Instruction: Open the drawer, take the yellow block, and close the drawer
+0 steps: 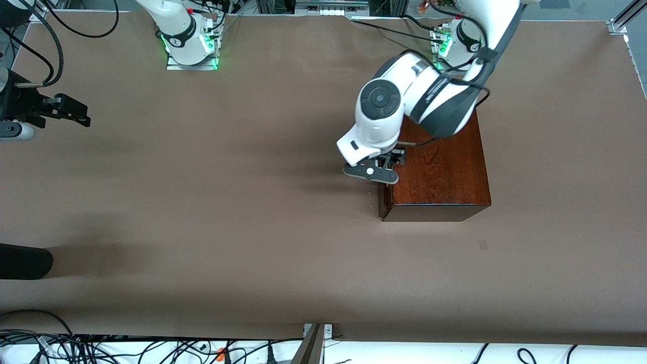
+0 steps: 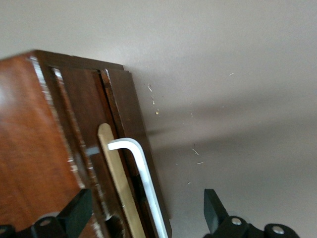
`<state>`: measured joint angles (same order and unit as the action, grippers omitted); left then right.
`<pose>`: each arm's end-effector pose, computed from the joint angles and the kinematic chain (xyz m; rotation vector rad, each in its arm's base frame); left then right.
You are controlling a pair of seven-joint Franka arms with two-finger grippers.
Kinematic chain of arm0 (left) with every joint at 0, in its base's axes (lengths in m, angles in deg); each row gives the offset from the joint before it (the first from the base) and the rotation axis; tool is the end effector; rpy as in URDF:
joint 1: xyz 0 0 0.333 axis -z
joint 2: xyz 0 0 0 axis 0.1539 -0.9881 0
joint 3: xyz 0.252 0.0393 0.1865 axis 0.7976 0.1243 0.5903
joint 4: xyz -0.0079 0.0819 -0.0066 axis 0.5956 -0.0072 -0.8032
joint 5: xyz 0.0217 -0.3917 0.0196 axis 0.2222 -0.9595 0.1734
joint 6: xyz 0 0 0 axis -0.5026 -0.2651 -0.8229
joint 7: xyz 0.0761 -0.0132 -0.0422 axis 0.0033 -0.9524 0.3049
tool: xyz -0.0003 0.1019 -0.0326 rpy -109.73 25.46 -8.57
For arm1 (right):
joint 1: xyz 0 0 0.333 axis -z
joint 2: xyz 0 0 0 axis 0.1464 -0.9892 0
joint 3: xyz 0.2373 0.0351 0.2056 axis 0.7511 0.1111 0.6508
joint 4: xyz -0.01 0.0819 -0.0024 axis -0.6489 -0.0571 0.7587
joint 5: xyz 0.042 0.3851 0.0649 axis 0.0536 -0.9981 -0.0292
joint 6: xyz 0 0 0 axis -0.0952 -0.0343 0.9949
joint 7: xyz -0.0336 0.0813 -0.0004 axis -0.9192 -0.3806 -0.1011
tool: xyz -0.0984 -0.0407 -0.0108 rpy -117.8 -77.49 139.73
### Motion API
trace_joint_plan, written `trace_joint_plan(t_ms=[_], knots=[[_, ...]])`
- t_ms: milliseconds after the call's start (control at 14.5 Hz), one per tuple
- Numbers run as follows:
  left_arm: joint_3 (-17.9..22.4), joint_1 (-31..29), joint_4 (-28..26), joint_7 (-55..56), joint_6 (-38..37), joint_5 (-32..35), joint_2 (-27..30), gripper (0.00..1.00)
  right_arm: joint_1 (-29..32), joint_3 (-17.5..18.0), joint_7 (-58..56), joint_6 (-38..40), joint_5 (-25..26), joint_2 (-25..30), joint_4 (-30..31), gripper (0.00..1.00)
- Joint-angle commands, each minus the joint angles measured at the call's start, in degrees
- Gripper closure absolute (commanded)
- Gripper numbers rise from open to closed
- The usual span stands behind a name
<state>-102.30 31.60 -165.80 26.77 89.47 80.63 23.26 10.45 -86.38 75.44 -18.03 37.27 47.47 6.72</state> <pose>0.5462 -0.4040 0.3624 -2.9878 0.3381 0.1793 0.5598 -0.0105 0.5907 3.1031 0.0853 -0.1365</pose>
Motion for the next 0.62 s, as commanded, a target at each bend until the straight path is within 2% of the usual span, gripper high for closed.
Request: trace_joint_plan(t_ms=[0,277,553], knots=[[0.39,2.39,0.21,2.08,0.09,5.79,-1.95,0.00,0.60,0.61,0.21,0.22,0.08,-0.44,-0.87,0.00],[0.65,4.50,-1.10,6.74,0.09,6.15,-3.01,0.00,0.60,0.61,0.21,0.21,0.08,-0.44,-0.87,0.00],[0.57,4.42,-1.72,7.18,0.18,10.11,-4.42,0.00,0.60,0.61,0.21,0.21,0.08,-0.44,-0.87,0.00]])
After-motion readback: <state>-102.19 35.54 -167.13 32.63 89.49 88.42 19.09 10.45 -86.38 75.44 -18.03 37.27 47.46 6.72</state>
